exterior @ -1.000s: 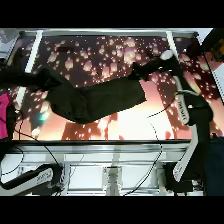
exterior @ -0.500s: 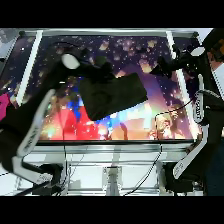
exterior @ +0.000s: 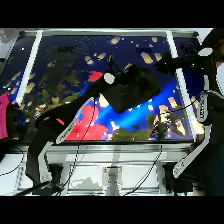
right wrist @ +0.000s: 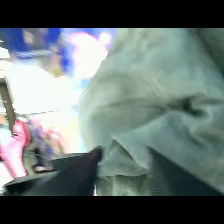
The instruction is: Fold the clothes and pants, and hang the long-sleeved shirts on hangers.
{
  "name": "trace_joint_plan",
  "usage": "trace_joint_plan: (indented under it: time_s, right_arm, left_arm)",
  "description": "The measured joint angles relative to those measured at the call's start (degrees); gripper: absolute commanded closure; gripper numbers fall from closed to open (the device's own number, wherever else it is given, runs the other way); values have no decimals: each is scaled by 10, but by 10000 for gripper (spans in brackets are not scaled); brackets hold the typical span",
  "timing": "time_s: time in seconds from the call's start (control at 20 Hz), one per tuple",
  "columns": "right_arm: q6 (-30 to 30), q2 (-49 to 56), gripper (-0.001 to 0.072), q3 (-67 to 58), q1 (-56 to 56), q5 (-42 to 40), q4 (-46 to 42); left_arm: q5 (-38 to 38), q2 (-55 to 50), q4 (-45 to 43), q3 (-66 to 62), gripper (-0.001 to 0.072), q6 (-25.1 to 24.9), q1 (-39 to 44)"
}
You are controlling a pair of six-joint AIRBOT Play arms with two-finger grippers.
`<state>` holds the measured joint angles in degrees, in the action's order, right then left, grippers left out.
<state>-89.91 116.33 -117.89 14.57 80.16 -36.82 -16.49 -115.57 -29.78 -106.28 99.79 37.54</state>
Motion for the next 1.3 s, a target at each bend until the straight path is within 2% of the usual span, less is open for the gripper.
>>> trace_joint_plan:
  time_s: [0.15, 0.2, 0.3, 0.35, 0.45, 0.6, 0.75, 0.9, 1.0, 1.15, 1.3]
  right_arm:
    - [12, 0, 273, 0, 23, -4, 32]
    - [15, 0, 273, 0, 31, -5, 40]
    - [19, 0, 273, 0, 49, -5, 51]
    - [20, 0, 273, 0, 57, -4, 54]
    - [23, 0, 273, 2, 68, 2, 62]
    - [42, 0, 261, 5, 72, 16, 64]
    - [83, 0, 254, 19, 62, 44, 49]
    - [140, 0, 246, 42, 31, 60, 32]
    - [186, 0, 184, 49, 5, 62, 14]
    - [232, 1, 184, 55, -28, 61, -48]
    - [251, 1, 184, 57, -41, 66, -89]
  left_arm:
    - [39, -8, 11, -23, 177, -14, 7]
    - [46, -9, 12, -34, 246, -26, 7]
    - [54, -5, 15, -59, 444, -59, 2]
    - [58, 2, 16, -69, 506, -79, -3]
    - [60, 22, 17, -81, 675, -127, -19]
    - [43, 66, 17, -90, 661, -201, -54]
    - [-22, 116, 17, -93, 661, -242, -105]
    - [-124, 157, 16, -94, 661, -260, -160]
    - [-186, 179, 17, -95, 661, -266, -191]
    - [-266, 199, 17, -95, 661, -270, -220]
    - [-317, 207, 18, -95, 661, -272, -232]
